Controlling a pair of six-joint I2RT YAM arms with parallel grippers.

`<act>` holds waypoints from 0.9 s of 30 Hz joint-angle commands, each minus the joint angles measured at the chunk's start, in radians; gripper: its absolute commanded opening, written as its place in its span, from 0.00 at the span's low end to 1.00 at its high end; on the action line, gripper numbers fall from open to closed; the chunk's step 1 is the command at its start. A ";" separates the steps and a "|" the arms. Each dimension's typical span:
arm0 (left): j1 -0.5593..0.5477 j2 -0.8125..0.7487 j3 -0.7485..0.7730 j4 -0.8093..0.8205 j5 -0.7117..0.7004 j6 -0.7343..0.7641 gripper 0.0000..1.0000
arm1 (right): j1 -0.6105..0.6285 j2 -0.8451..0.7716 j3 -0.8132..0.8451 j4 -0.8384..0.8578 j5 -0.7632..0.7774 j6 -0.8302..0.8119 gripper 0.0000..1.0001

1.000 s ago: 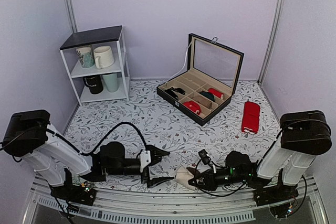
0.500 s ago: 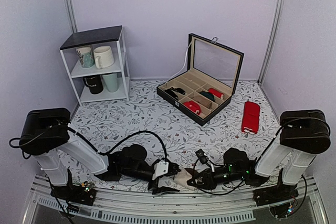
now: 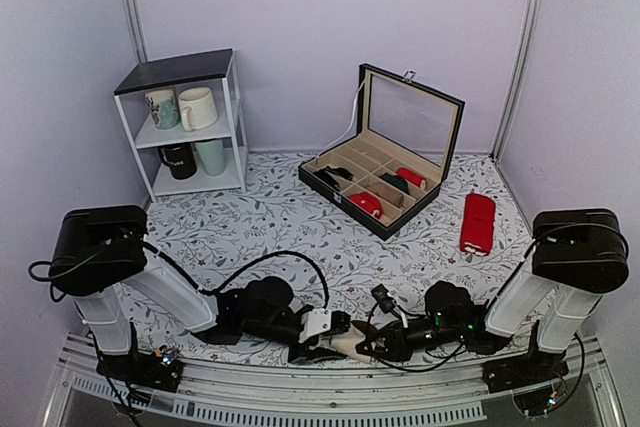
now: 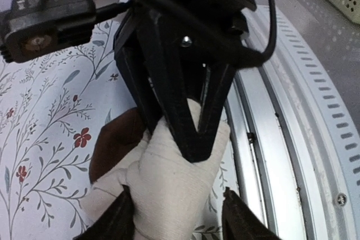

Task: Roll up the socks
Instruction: Roll a pair of socks at the center of the board.

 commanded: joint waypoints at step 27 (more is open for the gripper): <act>-0.003 0.181 0.206 -0.571 0.085 -0.233 0.00 | -0.003 -0.297 -0.032 -0.578 0.249 -0.143 0.44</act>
